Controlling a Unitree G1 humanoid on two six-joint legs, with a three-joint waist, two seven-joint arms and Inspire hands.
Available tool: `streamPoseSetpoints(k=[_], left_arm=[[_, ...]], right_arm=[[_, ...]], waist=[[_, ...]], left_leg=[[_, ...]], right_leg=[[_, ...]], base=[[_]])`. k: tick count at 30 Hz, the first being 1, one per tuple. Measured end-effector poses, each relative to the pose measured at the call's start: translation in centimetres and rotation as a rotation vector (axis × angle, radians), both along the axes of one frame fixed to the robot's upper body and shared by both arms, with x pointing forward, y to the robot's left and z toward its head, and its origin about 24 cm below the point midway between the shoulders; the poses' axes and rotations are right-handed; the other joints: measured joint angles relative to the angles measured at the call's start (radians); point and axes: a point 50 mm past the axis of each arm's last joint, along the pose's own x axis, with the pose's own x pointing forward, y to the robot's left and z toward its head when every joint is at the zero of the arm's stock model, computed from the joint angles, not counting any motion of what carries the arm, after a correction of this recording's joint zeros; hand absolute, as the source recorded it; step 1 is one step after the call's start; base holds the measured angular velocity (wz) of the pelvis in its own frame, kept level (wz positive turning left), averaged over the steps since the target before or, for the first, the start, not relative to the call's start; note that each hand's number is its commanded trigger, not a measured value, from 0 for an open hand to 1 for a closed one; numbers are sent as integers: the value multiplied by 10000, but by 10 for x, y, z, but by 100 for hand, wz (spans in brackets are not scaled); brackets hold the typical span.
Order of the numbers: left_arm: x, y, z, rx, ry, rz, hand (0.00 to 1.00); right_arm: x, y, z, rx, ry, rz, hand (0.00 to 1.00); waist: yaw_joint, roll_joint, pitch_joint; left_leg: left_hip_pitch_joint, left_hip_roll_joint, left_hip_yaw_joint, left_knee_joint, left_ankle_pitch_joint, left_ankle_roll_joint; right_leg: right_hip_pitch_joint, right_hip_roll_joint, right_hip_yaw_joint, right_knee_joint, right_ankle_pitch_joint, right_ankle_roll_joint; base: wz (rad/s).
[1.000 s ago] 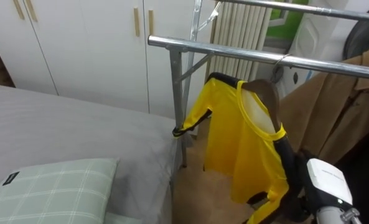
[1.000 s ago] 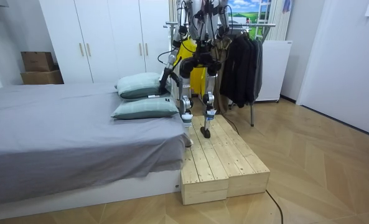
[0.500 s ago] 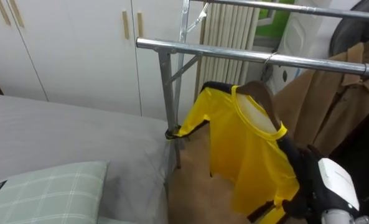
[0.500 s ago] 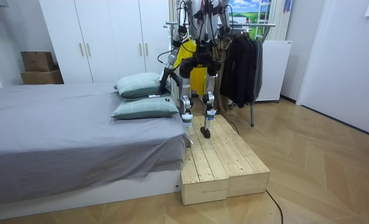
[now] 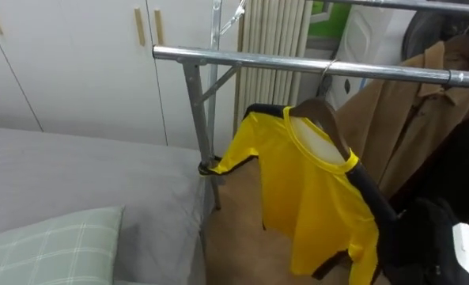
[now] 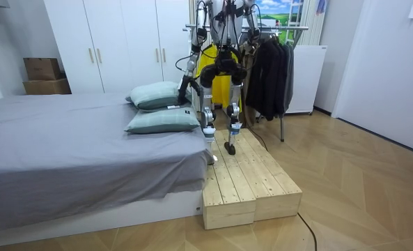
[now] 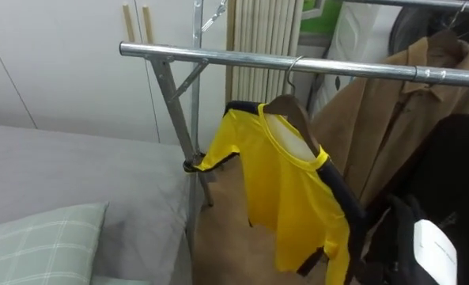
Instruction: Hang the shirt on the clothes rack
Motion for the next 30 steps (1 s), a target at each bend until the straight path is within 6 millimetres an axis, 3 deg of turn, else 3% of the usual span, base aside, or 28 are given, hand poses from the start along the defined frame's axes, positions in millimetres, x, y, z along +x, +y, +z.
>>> streamPoseSetpoints(k=[7,13,23,30], left_arm=[[1,-4,-1,-153,-137,-55,0],[1,-5,-1,-233,-177,96,0],[6,-8,-2,-465,-679,-171,0],[-5,-15,-7,-720,-395,-290,0]], right_arm=[[-10,2,-3,205,48,5,0],[-21,21,-22,2038,1024,513,0],[-59,57,-84,5682,4570,1451,0],[-112,53,-124,7380,7289,369,0]], waist=[[-143,48,-8],[-152,64,-24],[-132,119,-40],[-164,232,-102]], left_leg=[[62,-3,59,-1,-38,12],[129,29,209,-4,-64,-5],[213,37,189,1,-92,-10],[244,86,94,-10,-122,-15]], right_leg=[[12,8,54,29,-22,17],[26,72,182,10,-7,-5],[170,66,149,-40,3,-19],[339,89,40,-250,23,-45]], base=[[-3],[-6],[0],[3]])
